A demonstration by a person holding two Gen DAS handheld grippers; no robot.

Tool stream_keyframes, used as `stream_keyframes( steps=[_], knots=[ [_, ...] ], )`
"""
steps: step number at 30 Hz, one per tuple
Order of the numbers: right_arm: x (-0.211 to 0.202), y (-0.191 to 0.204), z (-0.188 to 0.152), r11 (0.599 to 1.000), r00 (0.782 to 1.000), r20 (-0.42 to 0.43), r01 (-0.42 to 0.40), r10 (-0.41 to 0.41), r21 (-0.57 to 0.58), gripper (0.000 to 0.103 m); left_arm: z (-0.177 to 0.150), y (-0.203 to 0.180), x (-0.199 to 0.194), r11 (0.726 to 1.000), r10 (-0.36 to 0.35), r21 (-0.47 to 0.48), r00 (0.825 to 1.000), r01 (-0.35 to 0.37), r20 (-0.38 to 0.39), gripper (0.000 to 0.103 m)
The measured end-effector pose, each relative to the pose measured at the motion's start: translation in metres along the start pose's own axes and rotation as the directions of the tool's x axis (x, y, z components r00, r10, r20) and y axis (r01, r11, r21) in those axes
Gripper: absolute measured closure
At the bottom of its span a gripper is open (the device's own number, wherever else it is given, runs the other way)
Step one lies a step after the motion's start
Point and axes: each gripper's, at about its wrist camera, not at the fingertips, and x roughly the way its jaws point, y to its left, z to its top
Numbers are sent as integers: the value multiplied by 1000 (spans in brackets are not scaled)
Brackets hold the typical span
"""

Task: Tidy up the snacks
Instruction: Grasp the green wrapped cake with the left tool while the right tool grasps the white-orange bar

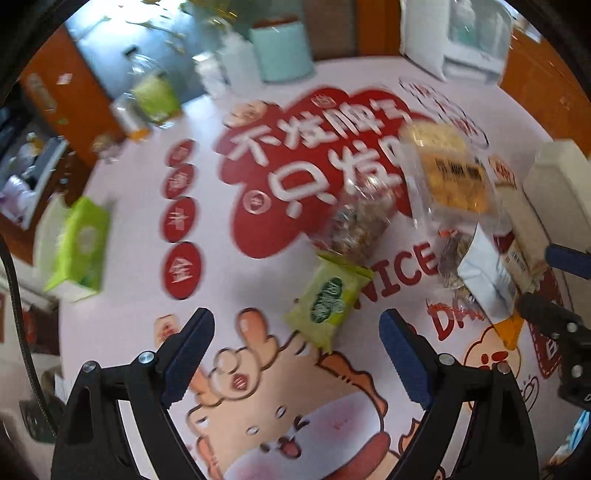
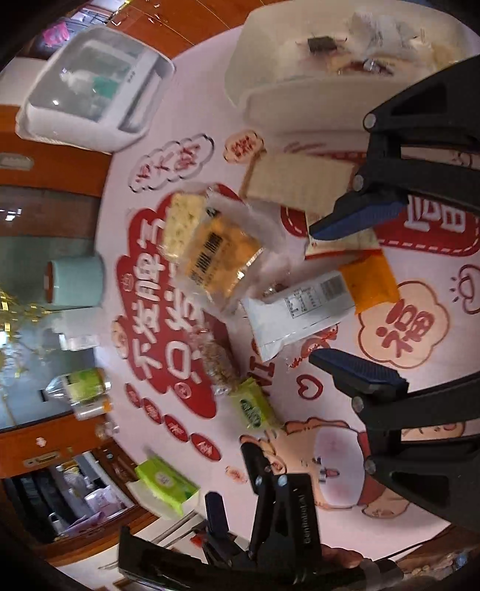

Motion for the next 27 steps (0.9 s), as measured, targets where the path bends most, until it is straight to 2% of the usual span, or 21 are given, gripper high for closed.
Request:
stream_keyframes(
  steps=[7, 11, 13, 14, 16, 18, 23, 27],
  knots=[
    [43, 1, 2, 999, 996, -87, 16, -13, 28, 41, 8, -8, 44, 997, -54, 44, 996, 57, -65, 13],
    [60, 0, 1, 999, 991, -130, 6, -1, 45, 42, 8, -10, 56, 995, -74, 55, 994, 79, -86, 14],
    [65, -2, 0, 998, 990, -140, 3, 6, 60, 44, 7, -11, 61, 994, -81, 60, 992, 88, -98, 26],
    [66, -2, 0, 998, 990, -138, -3, 12, 65, 50, 7, -9, 61, 992, -109, 48, 990, 113, -90, 31],
    [68, -3, -1, 997, 989, -142, -23, 34, 77, 52, 7, -7, 60, 986, -160, 24, 982, 163, -99, 52],
    [69, -3, -1, 996, 990, -139, -25, 37, 83, 54, 7, -7, 57, 988, -151, 23, 984, 154, -89, 64],
    [68, -4, -2, 994, 989, -134, -47, 61, 102, 60, -1, -8, 53, 992, -127, -7, 988, 127, -87, 65],
    [64, -4, -5, 990, 987, -135, -71, 87, 118, 63, -17, -8, 41, 991, -122, -72, 988, 116, -92, 66]
  ],
)
